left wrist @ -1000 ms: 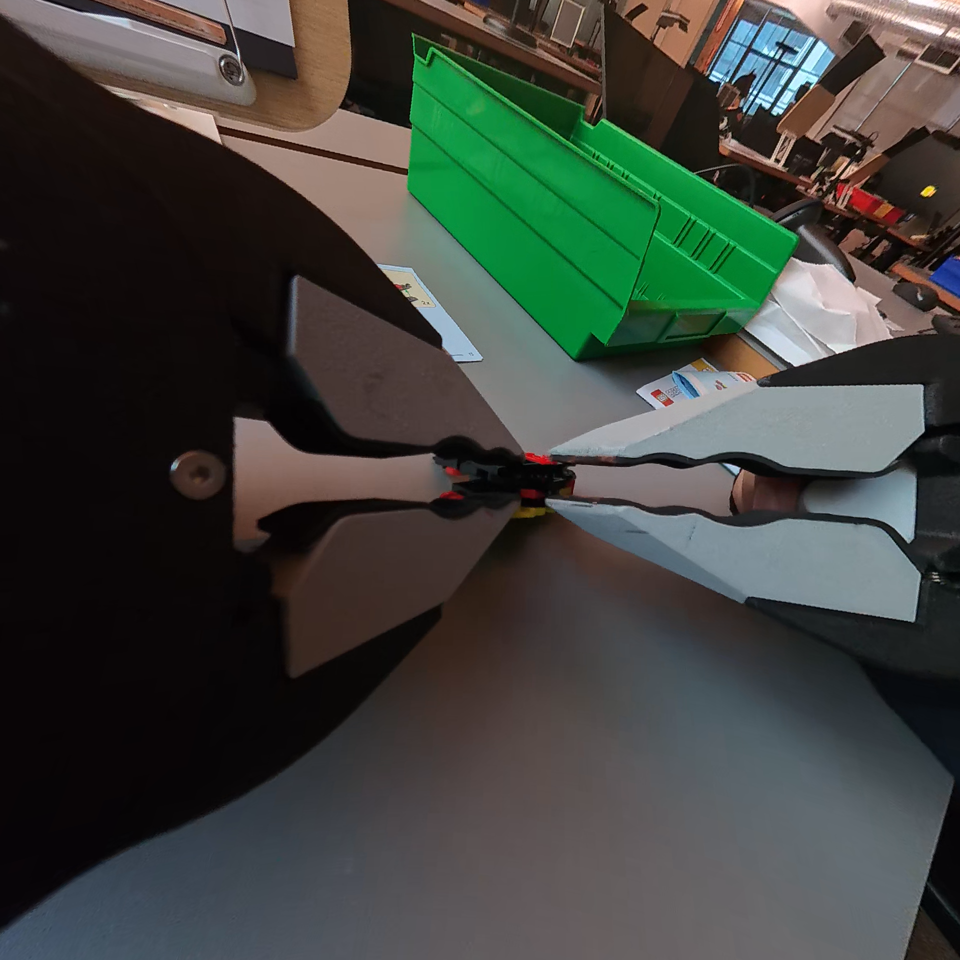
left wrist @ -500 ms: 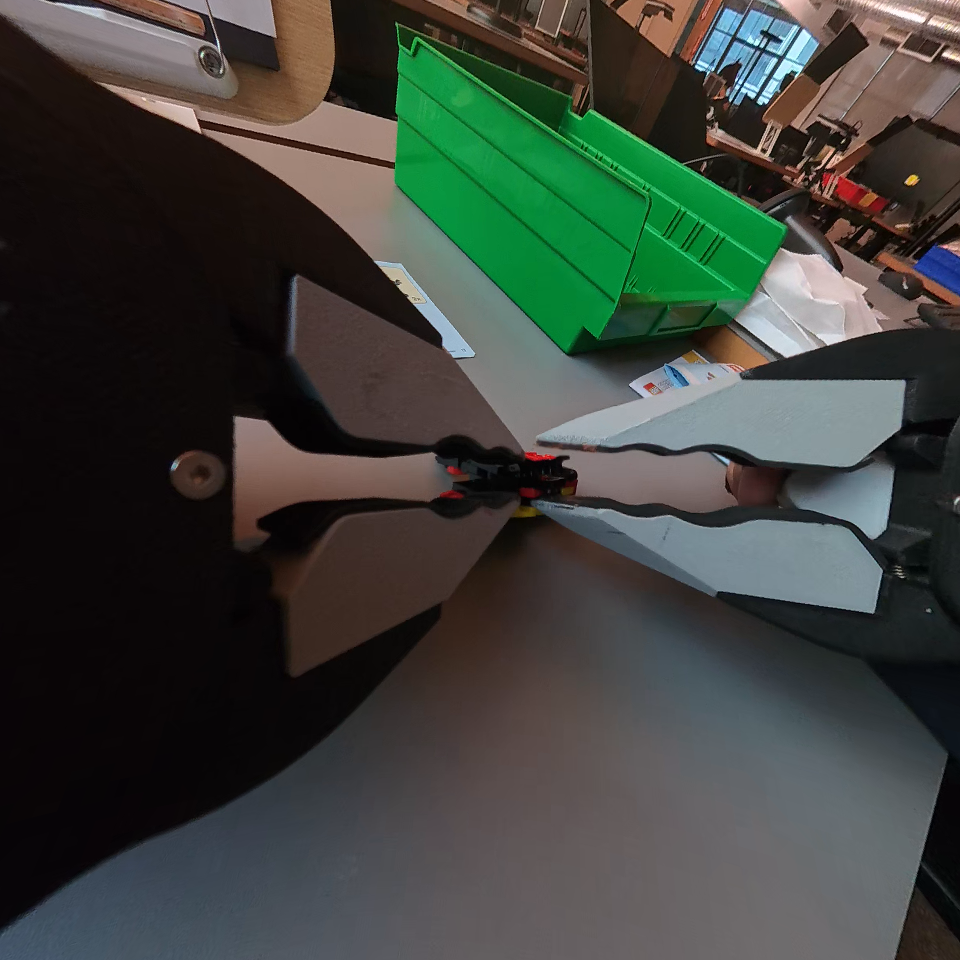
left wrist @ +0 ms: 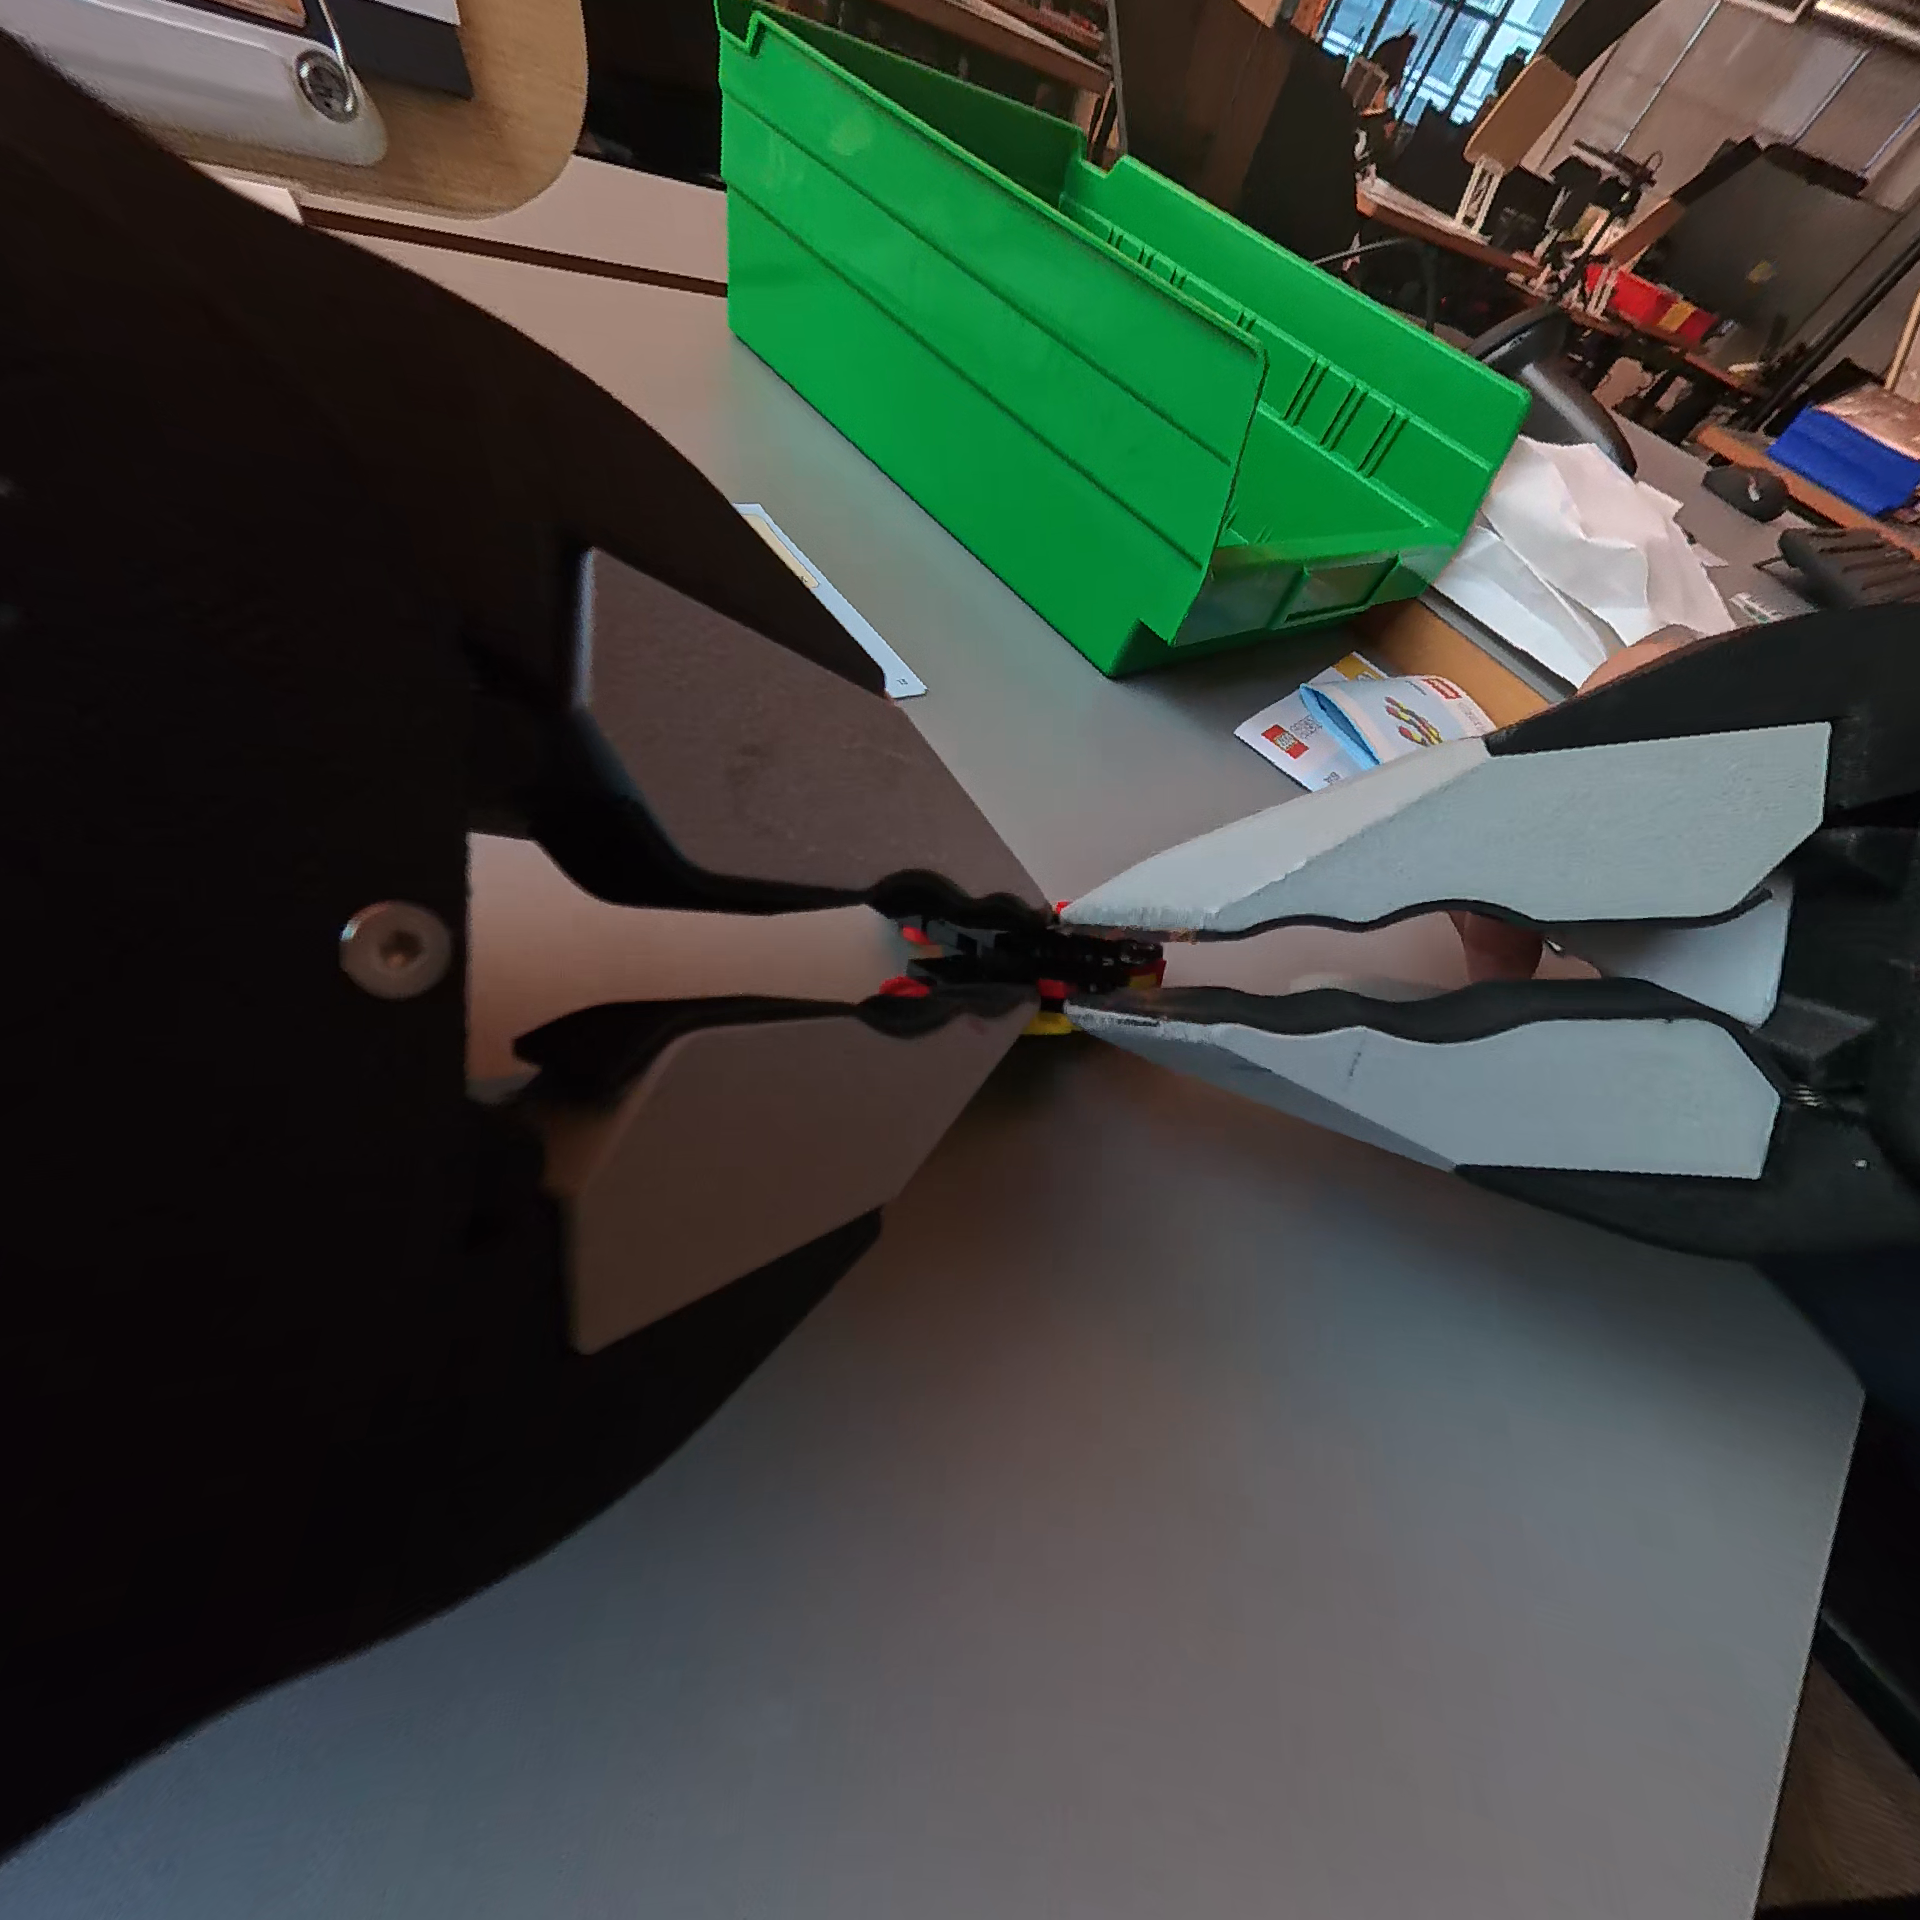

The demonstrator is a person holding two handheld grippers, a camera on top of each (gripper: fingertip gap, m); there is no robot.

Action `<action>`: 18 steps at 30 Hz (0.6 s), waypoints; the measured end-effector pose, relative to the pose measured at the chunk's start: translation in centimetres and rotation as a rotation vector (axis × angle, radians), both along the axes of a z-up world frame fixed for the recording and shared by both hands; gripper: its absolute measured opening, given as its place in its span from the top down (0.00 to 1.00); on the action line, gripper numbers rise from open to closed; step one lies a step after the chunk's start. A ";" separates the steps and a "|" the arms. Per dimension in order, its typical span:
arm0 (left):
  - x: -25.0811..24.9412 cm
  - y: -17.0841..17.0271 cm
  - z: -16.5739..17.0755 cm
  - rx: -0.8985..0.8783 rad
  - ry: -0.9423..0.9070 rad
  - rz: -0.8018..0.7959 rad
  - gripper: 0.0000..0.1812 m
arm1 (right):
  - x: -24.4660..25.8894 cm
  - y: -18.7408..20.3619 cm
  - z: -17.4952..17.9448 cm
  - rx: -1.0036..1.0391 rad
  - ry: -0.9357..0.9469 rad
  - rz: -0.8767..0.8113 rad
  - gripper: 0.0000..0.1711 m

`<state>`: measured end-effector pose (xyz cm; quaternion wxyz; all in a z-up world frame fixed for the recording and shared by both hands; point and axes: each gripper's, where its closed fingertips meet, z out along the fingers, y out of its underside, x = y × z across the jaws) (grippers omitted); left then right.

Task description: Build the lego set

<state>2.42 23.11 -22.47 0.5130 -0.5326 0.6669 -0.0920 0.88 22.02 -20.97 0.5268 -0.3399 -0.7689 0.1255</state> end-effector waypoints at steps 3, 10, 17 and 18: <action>0.0 0.3 0.0 0.023 0.006 0.016 0.96 | 0.0 0.3 -0.1 -0.012 -0.024 -0.017 0.96; 0.0 0.3 0.8 0.107 -0.020 0.035 0.95 | 0.2 0.3 0.6 -0.086 0.007 -0.033 0.96; 0.2 0.2 1.9 0.214 -0.029 0.050 0.95 | 0.4 0.1 1.5 -0.213 0.048 -0.031 0.96; 0.2 0.1 2.0 0.200 -0.040 0.050 0.95 | 0.4 0.1 1.7 -0.237 0.052 -0.028 0.96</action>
